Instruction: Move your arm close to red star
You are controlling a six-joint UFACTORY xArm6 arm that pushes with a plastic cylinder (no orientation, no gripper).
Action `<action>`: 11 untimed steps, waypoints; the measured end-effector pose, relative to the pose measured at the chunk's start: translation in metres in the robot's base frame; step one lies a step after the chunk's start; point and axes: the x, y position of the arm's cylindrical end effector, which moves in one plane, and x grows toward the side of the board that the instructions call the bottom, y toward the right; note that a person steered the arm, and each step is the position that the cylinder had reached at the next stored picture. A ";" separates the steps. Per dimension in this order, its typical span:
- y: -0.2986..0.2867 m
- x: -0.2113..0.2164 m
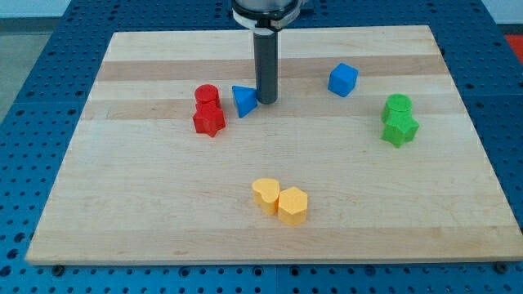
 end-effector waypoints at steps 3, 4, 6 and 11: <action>0.024 0.000; 0.050 0.010; 0.048 0.054; -0.038 0.060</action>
